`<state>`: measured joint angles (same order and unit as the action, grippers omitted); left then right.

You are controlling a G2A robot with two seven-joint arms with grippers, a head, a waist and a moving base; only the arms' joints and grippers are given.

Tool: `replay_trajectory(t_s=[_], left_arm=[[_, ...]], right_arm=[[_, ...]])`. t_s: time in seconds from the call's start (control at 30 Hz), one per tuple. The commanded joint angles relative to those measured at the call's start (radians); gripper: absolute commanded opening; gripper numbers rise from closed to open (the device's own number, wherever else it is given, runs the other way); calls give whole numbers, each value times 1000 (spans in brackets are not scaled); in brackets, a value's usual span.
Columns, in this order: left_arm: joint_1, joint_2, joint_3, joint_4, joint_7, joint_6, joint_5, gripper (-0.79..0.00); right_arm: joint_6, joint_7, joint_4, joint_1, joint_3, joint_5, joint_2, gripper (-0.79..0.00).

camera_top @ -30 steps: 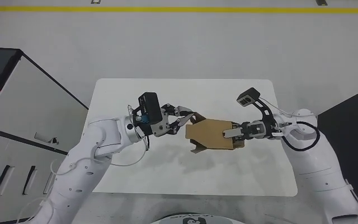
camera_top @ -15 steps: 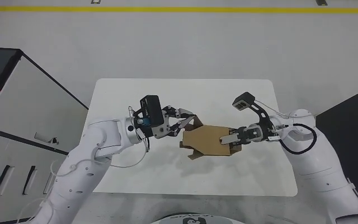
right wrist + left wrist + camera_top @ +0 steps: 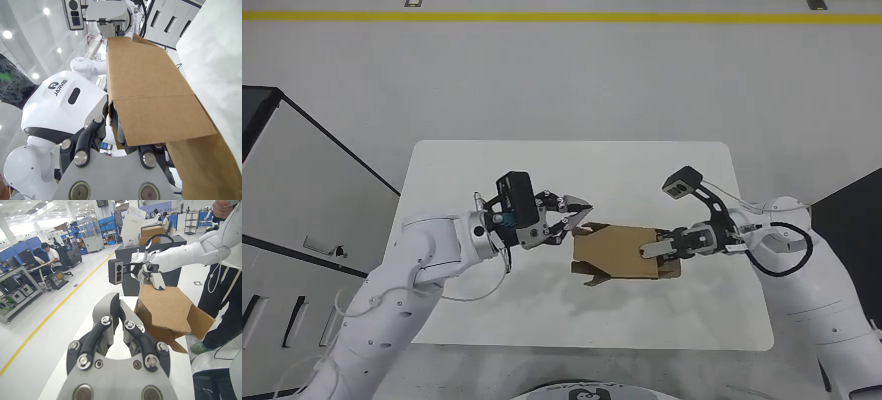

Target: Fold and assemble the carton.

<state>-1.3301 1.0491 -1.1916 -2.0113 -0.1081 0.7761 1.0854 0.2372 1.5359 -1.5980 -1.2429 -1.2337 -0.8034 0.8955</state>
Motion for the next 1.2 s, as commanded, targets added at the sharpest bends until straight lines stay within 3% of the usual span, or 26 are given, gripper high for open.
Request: replay_trajectory(t_s=[0.0, 1.17], left_arm=[[-2, 0, -4, 3, 0, -7, -5, -785], [3, 1, 19, -2, 3, 6, -12, -785]], right_arm=[[5, 0, 7, -1, -7, -9, -2, -785], [24, 0, -13, 3, 13, -28, -10, -785]])
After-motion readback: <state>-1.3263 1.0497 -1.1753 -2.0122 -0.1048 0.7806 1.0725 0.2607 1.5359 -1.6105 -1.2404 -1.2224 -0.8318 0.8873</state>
